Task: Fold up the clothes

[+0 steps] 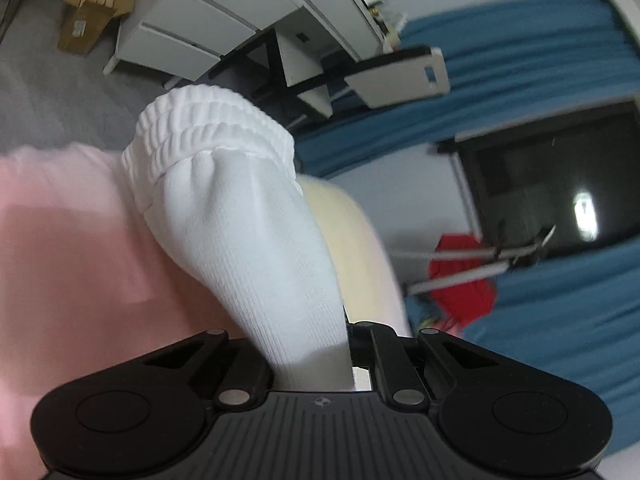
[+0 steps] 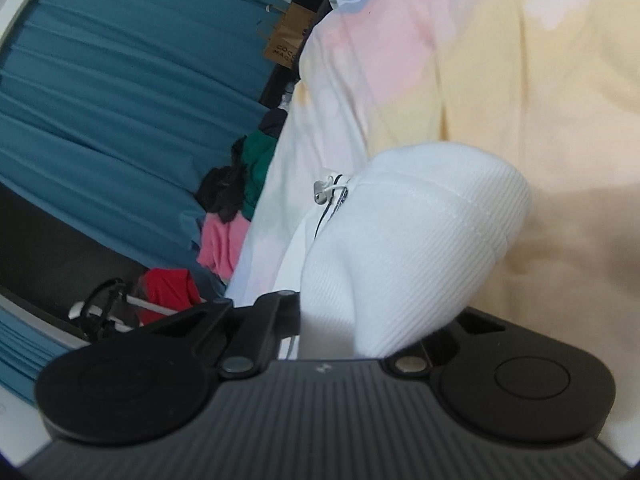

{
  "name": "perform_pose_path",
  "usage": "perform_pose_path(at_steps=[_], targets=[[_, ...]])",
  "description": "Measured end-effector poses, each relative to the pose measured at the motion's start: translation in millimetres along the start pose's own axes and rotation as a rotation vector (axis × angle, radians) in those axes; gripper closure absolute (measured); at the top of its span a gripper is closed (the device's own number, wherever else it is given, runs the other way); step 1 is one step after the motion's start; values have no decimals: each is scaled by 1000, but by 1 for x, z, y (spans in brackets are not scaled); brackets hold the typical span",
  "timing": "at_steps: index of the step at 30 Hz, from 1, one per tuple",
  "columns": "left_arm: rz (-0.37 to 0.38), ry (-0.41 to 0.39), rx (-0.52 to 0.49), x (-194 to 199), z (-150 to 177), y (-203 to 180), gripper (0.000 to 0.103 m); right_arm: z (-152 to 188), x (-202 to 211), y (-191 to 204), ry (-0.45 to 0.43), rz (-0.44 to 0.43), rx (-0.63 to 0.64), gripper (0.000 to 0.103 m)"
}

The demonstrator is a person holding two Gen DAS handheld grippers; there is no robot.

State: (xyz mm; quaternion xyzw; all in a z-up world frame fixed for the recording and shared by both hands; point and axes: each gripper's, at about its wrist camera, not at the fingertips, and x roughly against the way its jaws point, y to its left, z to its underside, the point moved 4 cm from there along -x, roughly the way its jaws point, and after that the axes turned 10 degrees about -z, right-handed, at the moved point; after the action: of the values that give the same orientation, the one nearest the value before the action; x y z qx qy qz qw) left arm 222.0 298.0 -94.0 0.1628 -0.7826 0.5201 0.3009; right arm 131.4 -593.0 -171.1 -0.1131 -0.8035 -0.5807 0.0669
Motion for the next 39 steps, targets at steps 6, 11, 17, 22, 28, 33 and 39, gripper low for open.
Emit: perform_pose_path(at_steps=[6,11,17,22,28,33,39], targets=[[-173,99,-242,4,9,18,87,-2,7,-20,41,48,-8,89],[-261,63,-319,25,16,13,56,-2,9,-31,62,76,-6,89],[-350,-115,-525,74,53,-16,37,0,7,-31,60,82,12,89],[-252,-199,-744,89,116,-59,28,1,9,-30,51,84,22,89],[-22,-142,-1057,73,225,-102,24,3,11,-30,45,89,41,89],[70,-184,-1169,40,279,-113,22,4,11,-27,31,93,55,89],[-47,-131,-1356,-18,332,-83,20,3,11,-20,25,108,104,89]])
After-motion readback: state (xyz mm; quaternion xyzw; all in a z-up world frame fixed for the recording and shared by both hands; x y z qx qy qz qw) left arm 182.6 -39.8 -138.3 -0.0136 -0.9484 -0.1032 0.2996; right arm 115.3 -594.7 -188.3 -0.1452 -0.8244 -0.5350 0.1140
